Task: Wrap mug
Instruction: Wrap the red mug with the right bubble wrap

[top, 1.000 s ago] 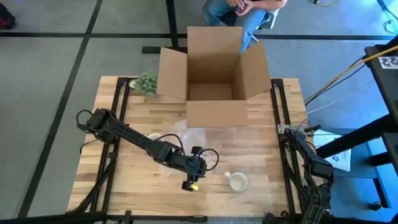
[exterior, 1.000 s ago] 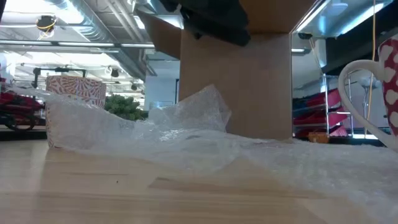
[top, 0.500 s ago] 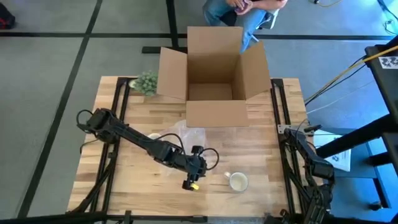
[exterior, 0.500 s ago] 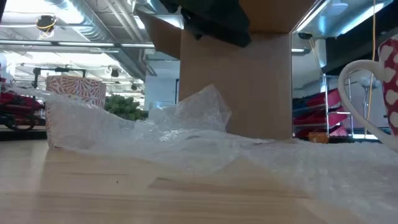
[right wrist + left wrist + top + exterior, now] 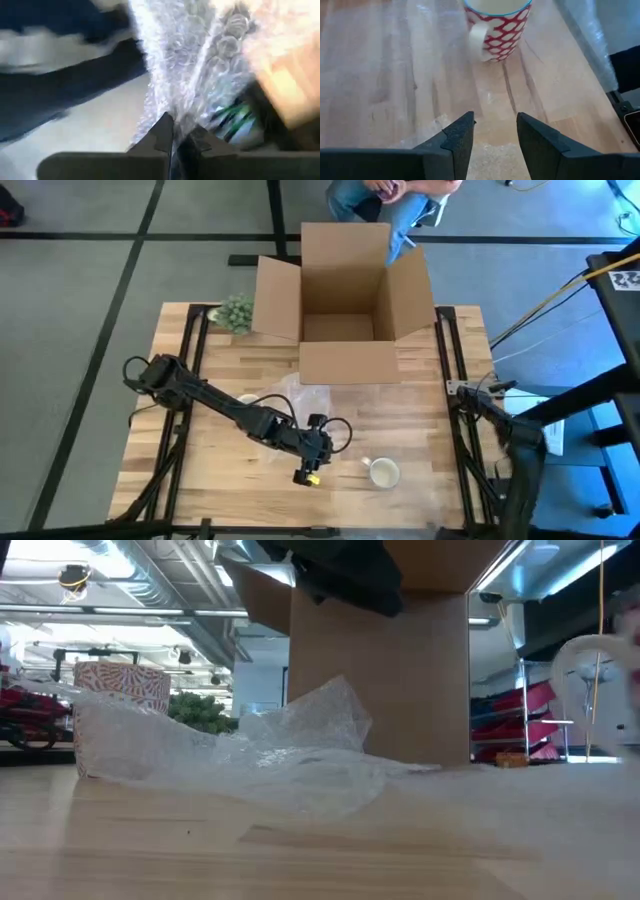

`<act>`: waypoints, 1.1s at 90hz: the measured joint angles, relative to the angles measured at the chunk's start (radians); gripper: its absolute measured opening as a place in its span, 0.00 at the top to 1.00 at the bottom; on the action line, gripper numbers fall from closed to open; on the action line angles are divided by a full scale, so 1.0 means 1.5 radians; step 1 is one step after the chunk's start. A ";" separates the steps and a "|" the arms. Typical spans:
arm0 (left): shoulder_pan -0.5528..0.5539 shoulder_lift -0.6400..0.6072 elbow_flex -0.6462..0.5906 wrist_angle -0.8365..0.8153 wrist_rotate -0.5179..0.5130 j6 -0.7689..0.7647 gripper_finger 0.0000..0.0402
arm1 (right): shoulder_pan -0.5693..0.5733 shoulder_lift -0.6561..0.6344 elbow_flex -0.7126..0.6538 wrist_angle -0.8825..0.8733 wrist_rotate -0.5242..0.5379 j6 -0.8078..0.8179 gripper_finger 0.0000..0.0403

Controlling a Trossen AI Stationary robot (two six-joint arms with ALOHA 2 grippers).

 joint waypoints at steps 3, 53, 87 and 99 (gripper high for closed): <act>0.000 0.000 0.000 0.000 0.000 0.000 0.67 | -0.003 0.003 -0.004 -0.005 0.001 0.000 1.00; 0.004 0.000 0.000 -0.004 -0.003 0.008 0.67 | -0.047 0.005 -0.013 0.049 0.144 -0.089 1.00; 0.004 0.000 0.000 -0.002 -0.003 0.006 0.67 | -0.058 -0.042 -0.011 -0.004 0.459 -0.148 1.00; 0.004 0.000 0.000 -0.002 -0.003 0.006 0.67 | -0.074 -0.044 -0.012 -0.084 0.511 -0.108 1.00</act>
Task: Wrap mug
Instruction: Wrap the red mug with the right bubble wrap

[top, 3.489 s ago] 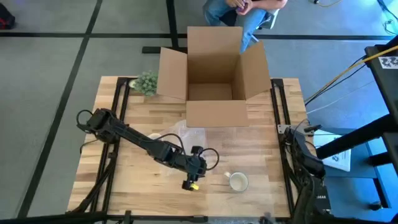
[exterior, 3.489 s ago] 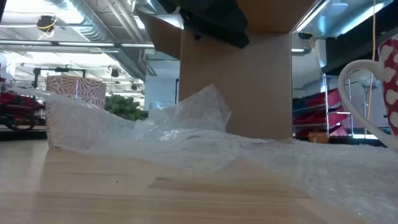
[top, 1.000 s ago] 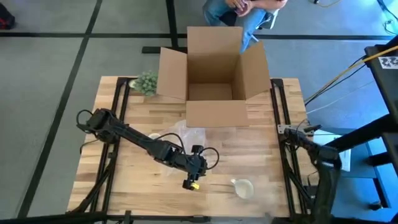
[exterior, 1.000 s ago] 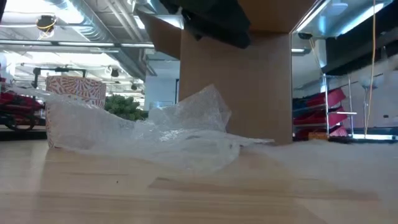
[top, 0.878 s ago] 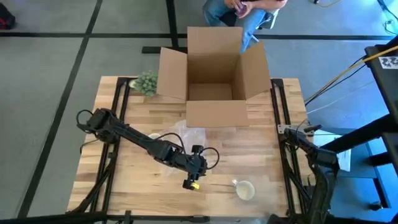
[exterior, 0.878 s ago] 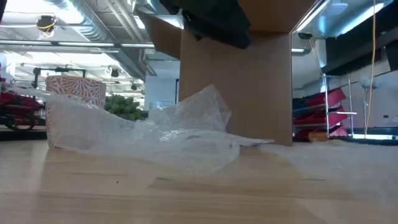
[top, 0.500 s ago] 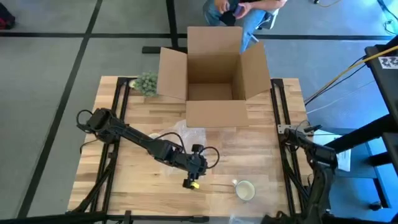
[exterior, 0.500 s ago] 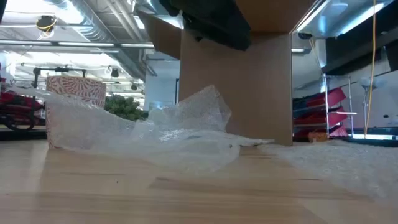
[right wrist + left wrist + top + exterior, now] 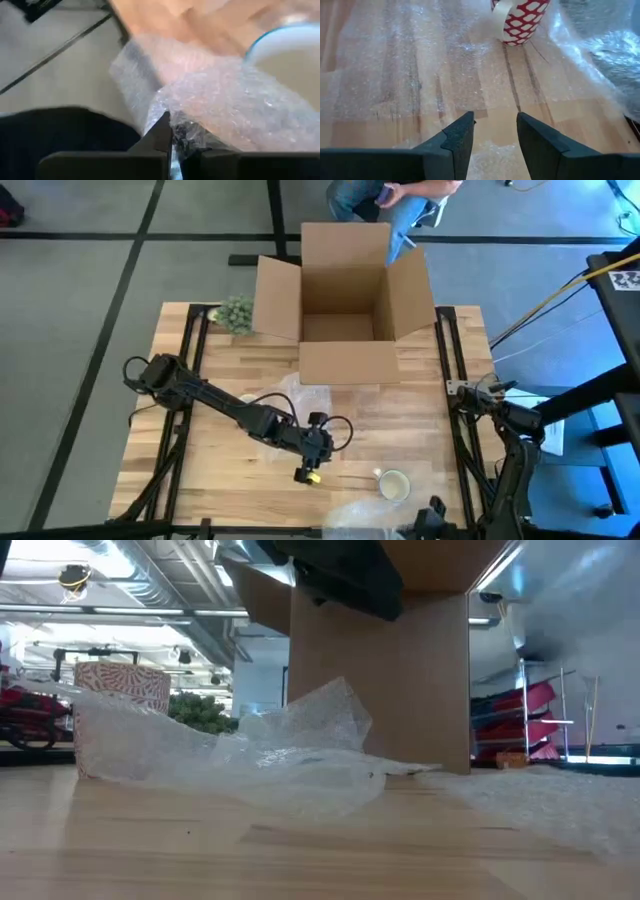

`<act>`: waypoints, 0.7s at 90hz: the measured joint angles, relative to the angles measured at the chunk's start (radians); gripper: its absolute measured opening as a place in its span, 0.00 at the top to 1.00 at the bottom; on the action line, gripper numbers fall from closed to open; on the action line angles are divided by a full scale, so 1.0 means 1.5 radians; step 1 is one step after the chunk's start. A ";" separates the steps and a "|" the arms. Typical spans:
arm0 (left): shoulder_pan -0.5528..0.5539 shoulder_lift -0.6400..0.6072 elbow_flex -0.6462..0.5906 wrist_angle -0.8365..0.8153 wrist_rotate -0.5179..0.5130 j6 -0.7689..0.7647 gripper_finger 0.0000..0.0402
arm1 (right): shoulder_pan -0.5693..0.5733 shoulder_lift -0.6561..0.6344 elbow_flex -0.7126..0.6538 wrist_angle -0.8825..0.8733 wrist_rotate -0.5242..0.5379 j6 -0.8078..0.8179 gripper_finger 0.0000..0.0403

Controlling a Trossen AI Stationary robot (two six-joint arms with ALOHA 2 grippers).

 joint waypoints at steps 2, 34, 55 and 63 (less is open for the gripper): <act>0.000 0.000 0.000 0.000 0.000 0.000 0.67 | -0.004 -0.001 0.000 -0.015 0.003 0.006 1.00; -0.023 -0.005 0.000 -0.005 0.001 -0.027 0.67 | -0.053 -0.010 0.000 -0.173 -0.012 0.132 1.00; -0.050 -0.033 0.002 -0.002 0.016 -0.077 0.67 | -0.080 -0.010 0.000 -0.279 -0.086 0.200 1.00; -0.061 -0.040 0.003 -0.003 0.018 -0.095 0.67 | -0.091 -0.010 0.000 -0.304 -0.113 0.194 1.00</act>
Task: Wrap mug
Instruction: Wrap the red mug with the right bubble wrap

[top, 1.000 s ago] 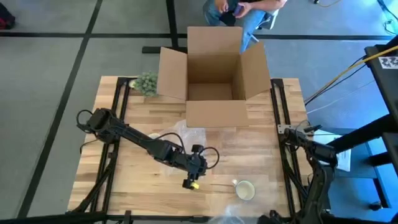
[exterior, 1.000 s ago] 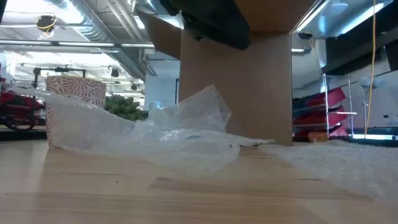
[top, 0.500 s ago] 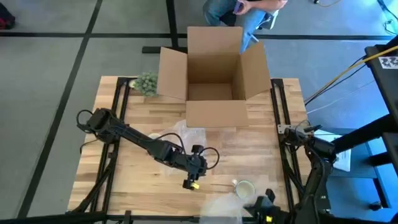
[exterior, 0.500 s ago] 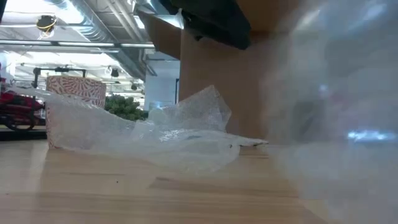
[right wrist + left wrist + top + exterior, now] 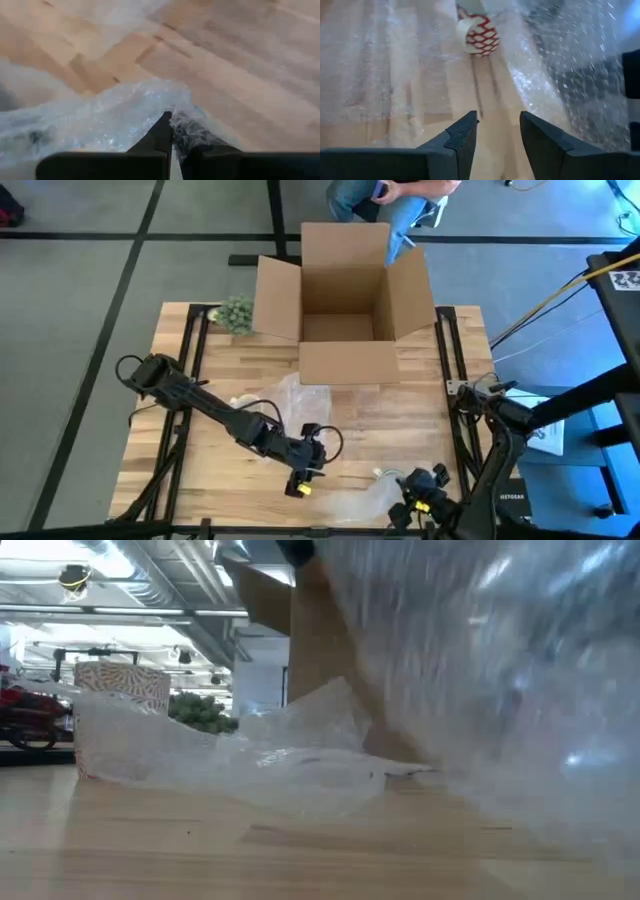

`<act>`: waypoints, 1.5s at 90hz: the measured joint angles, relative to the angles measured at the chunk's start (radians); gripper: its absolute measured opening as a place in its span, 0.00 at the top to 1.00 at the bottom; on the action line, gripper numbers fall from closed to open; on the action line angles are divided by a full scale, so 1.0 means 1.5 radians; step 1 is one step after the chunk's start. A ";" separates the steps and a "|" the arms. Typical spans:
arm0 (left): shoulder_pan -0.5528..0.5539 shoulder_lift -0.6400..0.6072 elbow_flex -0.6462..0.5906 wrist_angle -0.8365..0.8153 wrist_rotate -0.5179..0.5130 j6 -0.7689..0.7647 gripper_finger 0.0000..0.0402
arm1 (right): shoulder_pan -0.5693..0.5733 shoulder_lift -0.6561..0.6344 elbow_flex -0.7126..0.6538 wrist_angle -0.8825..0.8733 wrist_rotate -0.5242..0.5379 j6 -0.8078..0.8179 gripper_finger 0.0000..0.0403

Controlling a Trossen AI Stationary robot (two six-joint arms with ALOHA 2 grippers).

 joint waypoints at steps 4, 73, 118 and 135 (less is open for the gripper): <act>-0.005 -0.001 0.000 0.004 0.006 -0.010 0.67 | -0.002 0.000 0.000 -0.021 -0.025 -0.005 1.00; -0.065 0.085 0.001 0.376 0.097 -0.069 0.67 | -0.031 -0.005 -0.060 -0.002 -0.088 -0.010 1.00; 0.078 0.217 0.002 0.559 0.053 -0.054 0.67 | -0.030 -0.006 -0.060 0.030 -0.053 0.006 1.00; 0.123 0.222 0.002 0.553 0.053 -0.058 0.67 | -0.030 -0.006 -0.059 -0.011 -0.112 0.017 1.00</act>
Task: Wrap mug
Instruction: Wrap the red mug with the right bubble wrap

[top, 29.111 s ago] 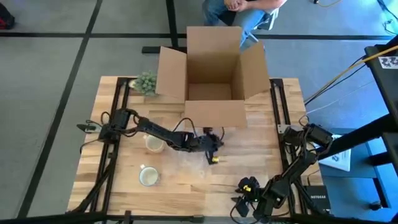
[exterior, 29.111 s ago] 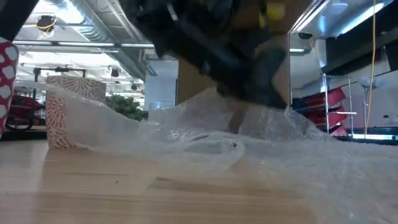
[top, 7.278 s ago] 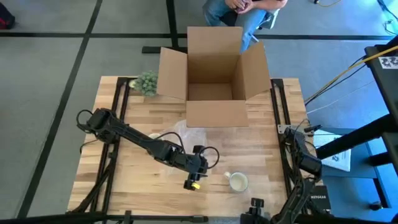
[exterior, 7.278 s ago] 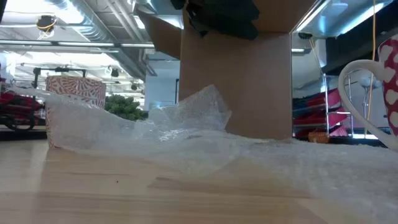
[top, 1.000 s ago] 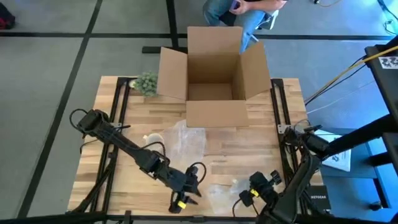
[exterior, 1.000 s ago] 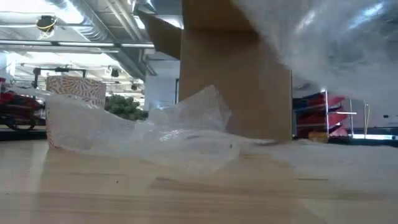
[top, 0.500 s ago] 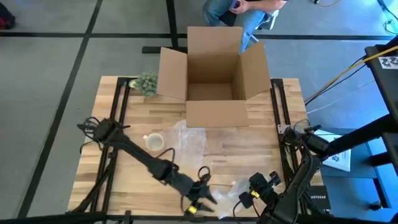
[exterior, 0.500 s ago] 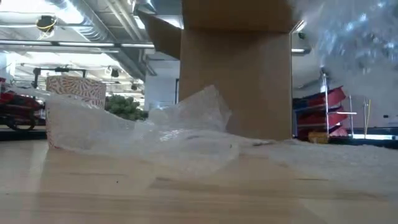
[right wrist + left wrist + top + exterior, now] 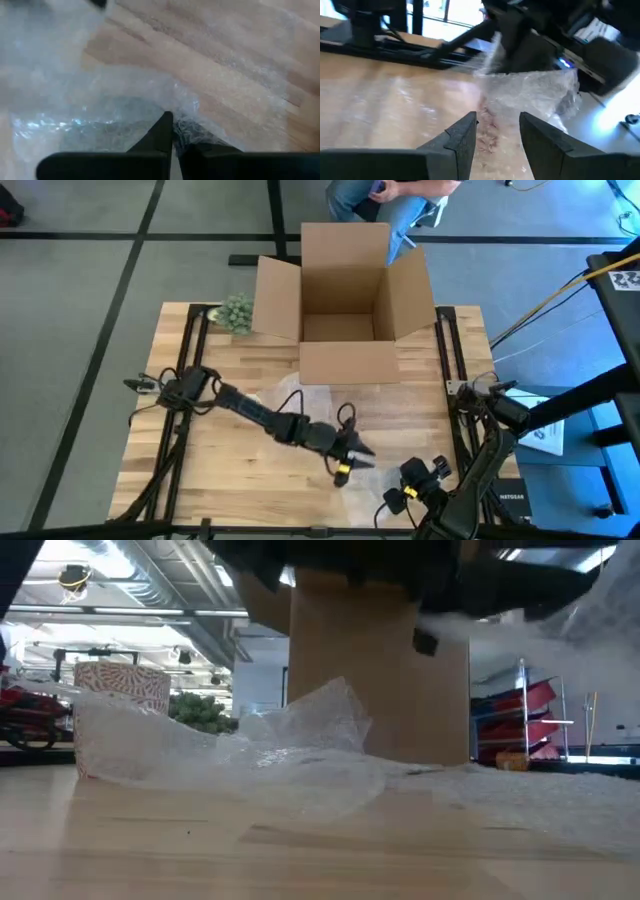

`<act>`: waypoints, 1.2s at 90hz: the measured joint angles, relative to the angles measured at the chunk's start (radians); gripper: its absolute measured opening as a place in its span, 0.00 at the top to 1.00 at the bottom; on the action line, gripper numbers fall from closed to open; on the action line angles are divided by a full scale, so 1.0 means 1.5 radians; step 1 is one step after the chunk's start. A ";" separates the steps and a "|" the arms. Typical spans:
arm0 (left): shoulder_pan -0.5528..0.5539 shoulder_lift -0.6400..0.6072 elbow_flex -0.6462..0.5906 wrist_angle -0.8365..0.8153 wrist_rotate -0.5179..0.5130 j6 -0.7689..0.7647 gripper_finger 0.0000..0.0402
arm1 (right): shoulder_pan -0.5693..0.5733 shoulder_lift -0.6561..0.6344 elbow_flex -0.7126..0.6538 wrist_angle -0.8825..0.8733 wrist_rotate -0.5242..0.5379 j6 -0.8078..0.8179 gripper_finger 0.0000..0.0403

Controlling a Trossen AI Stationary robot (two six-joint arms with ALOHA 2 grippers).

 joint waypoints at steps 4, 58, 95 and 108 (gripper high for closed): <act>0.007 0.000 0.000 -0.006 0.001 -0.001 0.67 | 0.000 0.000 0.000 -0.011 -0.016 0.022 1.00; 0.010 0.000 0.000 -0.079 0.009 0.009 0.67 | 0.040 -0.081 -0.004 -0.017 -0.003 0.033 0.52; 0.009 0.000 0.000 -0.078 0.009 0.008 0.67 | 0.049 -0.176 0.004 -0.016 -0.018 0.010 0.38; 0.008 0.000 0.000 -0.078 0.009 0.007 0.67 | 0.049 -0.217 0.005 -0.017 -0.060 -0.056 0.38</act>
